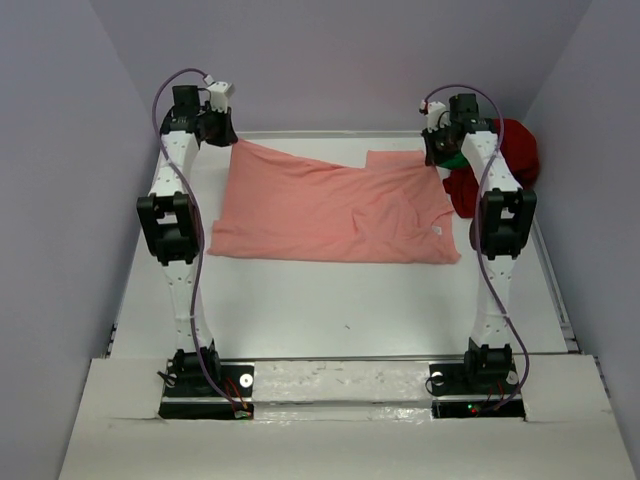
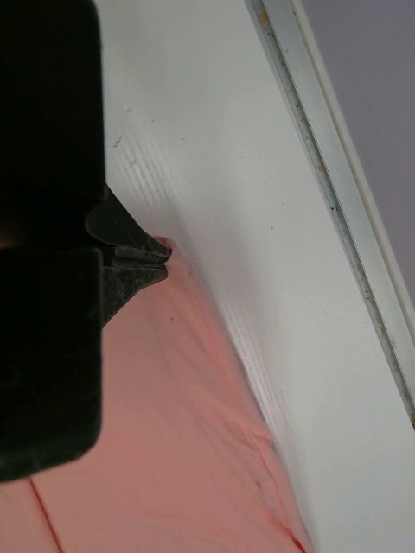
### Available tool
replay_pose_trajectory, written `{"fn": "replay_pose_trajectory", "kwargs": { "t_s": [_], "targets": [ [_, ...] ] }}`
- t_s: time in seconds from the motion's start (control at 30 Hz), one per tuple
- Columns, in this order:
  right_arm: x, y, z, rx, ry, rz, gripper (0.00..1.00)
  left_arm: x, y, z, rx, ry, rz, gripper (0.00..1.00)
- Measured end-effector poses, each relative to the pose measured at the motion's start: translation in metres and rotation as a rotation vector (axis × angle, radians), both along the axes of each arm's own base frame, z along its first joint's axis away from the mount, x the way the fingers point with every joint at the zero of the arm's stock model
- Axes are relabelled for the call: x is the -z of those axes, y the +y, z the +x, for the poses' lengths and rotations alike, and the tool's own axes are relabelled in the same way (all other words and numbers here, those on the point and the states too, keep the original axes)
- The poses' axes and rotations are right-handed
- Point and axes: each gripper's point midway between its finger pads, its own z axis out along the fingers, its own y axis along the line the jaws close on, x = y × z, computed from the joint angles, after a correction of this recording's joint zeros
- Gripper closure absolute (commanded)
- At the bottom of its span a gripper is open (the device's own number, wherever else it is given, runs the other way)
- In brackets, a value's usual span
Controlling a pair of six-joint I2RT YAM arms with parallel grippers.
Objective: Fold and stack the t-shirts
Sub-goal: Grap the side of the flattened tshirt furthest away from the robot with both arms, then fold the other side of the tshirt into a rectangle
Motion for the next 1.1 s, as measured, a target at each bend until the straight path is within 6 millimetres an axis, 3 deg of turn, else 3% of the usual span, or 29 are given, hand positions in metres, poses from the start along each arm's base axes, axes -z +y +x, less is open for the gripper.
{"fn": "replay_pose_trajectory", "kwargs": {
  "t_s": [0.2,0.7,1.1],
  "targets": [
    [-0.008,-0.005,-0.007,0.002,-0.005,-0.020,1.00,-0.008,0.003,-0.014,0.011,0.006,0.008,1.00],
    [-0.025,-0.014,-0.032,0.011,-0.002,-0.043,1.00,0.018,0.036,-0.061,-0.003,0.118,-0.008,1.00],
    [-0.033,-0.017,-0.059,0.012,0.022,-0.043,1.00,0.000,0.035,-0.075,0.034,0.098,-0.006,1.00]
  ]
}}
